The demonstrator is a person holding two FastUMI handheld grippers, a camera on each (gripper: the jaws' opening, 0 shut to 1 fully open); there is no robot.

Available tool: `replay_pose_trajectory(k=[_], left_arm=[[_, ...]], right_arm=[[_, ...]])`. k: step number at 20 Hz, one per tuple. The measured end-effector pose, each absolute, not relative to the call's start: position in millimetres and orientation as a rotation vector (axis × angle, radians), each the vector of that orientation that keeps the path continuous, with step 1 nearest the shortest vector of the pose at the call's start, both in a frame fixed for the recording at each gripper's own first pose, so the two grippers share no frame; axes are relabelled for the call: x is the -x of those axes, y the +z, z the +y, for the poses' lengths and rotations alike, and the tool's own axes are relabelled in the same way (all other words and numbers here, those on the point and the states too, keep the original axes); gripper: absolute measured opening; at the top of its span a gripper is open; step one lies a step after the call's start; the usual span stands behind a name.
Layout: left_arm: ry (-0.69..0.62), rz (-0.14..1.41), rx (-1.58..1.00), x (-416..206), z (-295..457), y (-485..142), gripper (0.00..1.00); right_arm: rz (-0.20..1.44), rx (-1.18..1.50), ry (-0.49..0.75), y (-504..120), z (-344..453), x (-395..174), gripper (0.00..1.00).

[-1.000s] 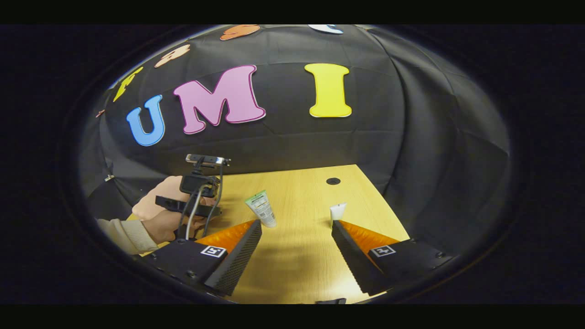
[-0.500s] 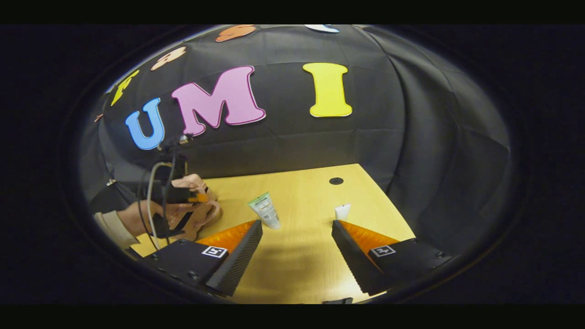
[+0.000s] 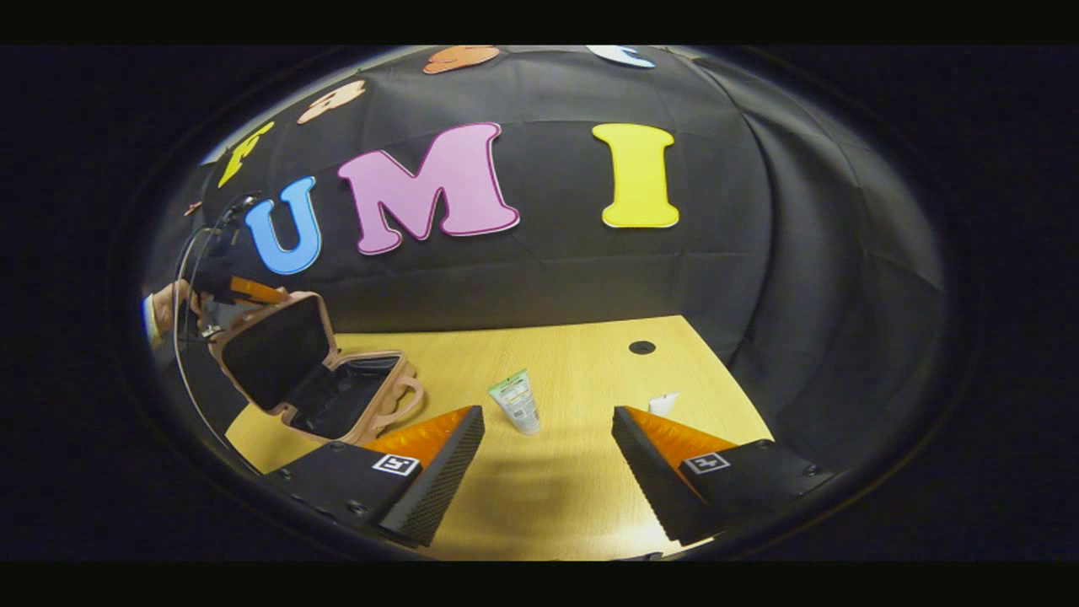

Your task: First open the suitcase, pack the skin care products into it, and then close the suitcase.

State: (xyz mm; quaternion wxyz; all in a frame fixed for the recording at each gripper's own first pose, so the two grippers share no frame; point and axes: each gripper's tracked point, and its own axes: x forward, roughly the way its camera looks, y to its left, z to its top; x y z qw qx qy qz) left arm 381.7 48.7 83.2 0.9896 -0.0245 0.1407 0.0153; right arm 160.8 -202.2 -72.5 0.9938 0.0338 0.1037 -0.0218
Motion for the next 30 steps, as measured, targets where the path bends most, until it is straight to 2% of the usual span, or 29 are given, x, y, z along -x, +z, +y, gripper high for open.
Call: replay_pose_trajectory(k=[4,9,13,16,18,19,22,26,30], left_arm=[[0.069,0.269,0.122,-397,173,65,0.06],[0.201,0.296,0.199,-430,328,-19,0.06],[0.261,0.366,0.265,-462,370,-96,0.06],[0.366,0.343,0.213,-463,385,-101,0.06],[0.313,0.268,0.173,-454,356,-80,0.1],[0.268,0.203,0.129,-441,331,-58,0.18],[0.158,0.022,0.019,-402,223,7,0.99],[0.061,-0.075,-0.002,-353,65,50,0.96],[-0.114,-0.086,0.014,-330,-80,24,0.96]], right_arm=[[0.241,-0.094,-0.081,-74,-190,-169,0.97],[0.197,-0.035,-0.169,-72,-185,-179,0.97],[0.195,-0.024,-0.213,-88,-181,-184,0.97],[0.194,0.027,-0.228,-95,-185,-186,0.97],[0.166,0.025,-0.245,-89,-191,-187,0.97],[0.15,0.024,-0.255,-84,-196,-186,0.97],[0.113,-0.004,-0.295,-69,-217,-183,0.96],[0.086,-0.008,-0.327,-56,-248,-172,0.96],[0.102,-0.034,-0.349,-72,-279,-168,0.96]])
